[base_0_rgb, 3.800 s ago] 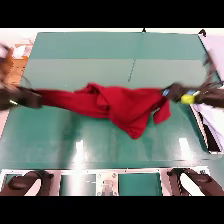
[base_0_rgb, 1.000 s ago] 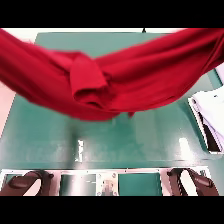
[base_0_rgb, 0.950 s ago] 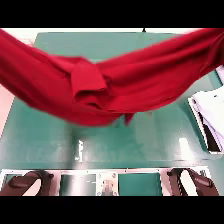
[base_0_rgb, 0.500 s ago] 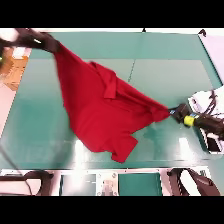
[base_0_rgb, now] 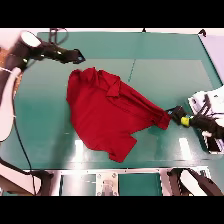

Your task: Fold the shirts.

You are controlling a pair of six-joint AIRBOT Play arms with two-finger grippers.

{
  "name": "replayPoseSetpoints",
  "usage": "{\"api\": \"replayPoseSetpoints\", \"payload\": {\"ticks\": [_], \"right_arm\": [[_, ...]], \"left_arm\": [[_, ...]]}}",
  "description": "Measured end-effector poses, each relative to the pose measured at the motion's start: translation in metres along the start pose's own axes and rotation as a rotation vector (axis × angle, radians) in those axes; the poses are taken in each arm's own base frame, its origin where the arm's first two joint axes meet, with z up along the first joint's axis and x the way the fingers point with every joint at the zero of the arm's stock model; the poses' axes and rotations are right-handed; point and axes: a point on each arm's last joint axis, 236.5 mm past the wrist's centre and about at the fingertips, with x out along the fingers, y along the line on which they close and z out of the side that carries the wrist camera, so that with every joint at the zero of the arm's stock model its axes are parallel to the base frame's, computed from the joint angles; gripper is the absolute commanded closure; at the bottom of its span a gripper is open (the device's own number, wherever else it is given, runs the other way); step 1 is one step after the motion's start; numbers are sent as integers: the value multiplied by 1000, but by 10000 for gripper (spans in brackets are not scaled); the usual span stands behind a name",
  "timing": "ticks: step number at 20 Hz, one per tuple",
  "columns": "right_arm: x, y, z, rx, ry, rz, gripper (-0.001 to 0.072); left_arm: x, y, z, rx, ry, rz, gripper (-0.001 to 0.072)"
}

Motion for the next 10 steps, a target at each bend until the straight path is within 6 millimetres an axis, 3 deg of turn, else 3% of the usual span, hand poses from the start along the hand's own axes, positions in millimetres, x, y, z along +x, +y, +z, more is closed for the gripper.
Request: {"api": "replayPoseSetpoints", "payload": {"ticks": [2, 5, 10], "right_arm": [[-13, 6, 26, -68, -22, -28, 376], [-27, 3, 50, -129, -32, -86, 376], [-28, -13, 56, -141, 7, -153, 377]], "left_arm": [[-30, 4, -24, -81, 123, -16, 49], [-69, 8, -77, -242, 306, -3, 49], [-92, -20, -207, -475, 515, 10, 49]]}}
